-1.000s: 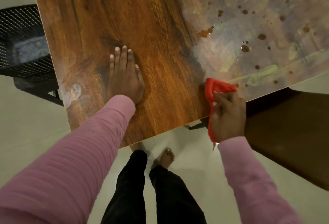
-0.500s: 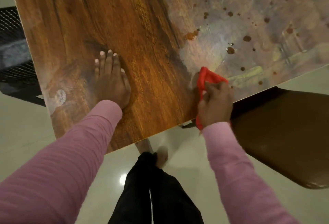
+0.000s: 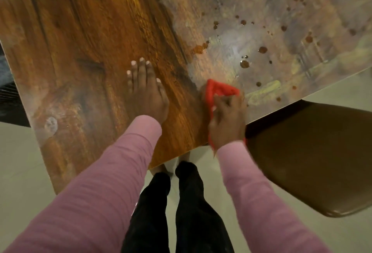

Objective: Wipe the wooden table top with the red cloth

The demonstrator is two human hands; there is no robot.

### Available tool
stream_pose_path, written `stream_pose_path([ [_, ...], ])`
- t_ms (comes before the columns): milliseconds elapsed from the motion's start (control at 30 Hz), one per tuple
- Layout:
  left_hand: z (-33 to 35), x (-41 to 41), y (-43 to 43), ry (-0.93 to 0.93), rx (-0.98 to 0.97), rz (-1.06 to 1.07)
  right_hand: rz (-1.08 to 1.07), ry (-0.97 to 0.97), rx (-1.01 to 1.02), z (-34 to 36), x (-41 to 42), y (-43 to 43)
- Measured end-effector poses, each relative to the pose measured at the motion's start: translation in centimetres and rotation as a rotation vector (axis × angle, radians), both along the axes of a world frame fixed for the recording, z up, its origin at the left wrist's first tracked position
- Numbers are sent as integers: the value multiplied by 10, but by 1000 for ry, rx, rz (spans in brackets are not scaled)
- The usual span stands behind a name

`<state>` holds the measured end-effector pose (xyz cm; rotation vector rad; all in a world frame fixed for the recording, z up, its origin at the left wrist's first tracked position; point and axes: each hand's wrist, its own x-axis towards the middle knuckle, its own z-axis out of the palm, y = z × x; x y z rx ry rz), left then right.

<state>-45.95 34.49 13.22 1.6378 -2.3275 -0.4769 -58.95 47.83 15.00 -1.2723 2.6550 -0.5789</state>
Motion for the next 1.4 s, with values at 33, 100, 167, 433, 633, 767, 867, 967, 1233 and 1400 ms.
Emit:
stream_pose_path([
  [33,-2,-5,-1,-8,1,9,93,0,-16,-2,13,7],
  [100,-6,-10,-3,-16,2,28,295,20,-22,-4,21,20],
  [167,-9,-12,-3,-25,-4,39,388,75,-41,-4,-3,19],
  [433,-12,-17,-2,-128,9,38,-84,-3,-15,2,-54,-27],
  [633,-11,-19,-1,-174,4,43,457,0,-55,-1,-4,-24],
  [767,-12,-17,0,-190,25,51,181,52,-39,-3,-68,-40],
  [867,-12,-18,-1,-192,33,49,-108,-34,-43,0,-84,-58],
  [967,-11,-18,0,-199,43,64,-8,-17,-61,0,-50,-60],
  [1233,-10,-20,1,-183,61,75,358,66,-38,-3,-71,-78],
  [1400,-10,-21,0,-198,82,81,-39,-27,18,4,-59,-117],
])
